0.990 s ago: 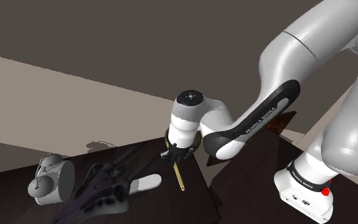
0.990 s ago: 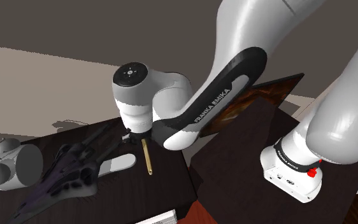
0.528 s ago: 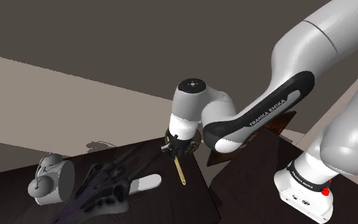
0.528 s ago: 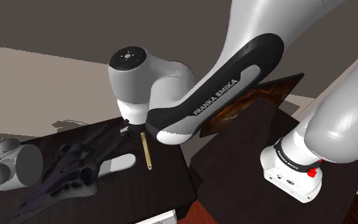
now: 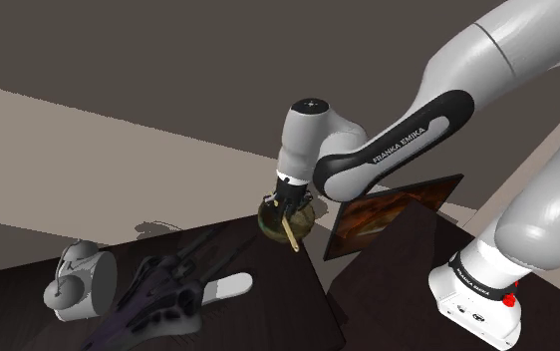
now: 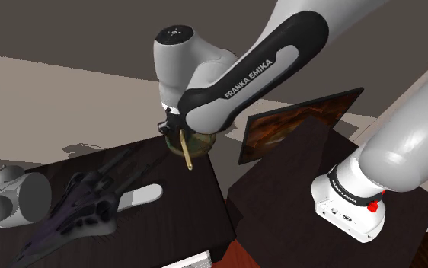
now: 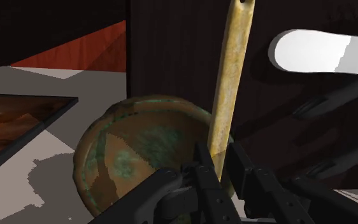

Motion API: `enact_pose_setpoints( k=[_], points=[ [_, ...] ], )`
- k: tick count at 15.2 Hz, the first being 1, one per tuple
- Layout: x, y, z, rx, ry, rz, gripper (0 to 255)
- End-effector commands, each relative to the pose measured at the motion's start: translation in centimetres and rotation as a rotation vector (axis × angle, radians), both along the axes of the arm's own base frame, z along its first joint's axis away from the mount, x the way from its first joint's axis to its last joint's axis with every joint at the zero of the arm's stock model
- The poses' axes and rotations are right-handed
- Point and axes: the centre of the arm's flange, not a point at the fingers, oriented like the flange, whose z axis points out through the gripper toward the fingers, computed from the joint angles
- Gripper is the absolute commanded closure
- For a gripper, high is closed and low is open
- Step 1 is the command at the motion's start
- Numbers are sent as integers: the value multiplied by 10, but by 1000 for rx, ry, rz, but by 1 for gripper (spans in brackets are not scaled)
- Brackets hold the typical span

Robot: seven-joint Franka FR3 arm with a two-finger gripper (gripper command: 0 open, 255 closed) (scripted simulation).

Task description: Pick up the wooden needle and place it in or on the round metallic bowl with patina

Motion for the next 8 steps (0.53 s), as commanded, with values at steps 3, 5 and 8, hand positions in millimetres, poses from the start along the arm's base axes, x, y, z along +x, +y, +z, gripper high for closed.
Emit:
enact_pose_setpoints(
  k=[3, 5, 8],
  points=[
    [30, -45, 1, 0, 0, 2, 255],
    [41, -62, -4, 0, 0, 2, 255],
    [41, -62, -20, 0, 0, 2, 255]
  ],
)
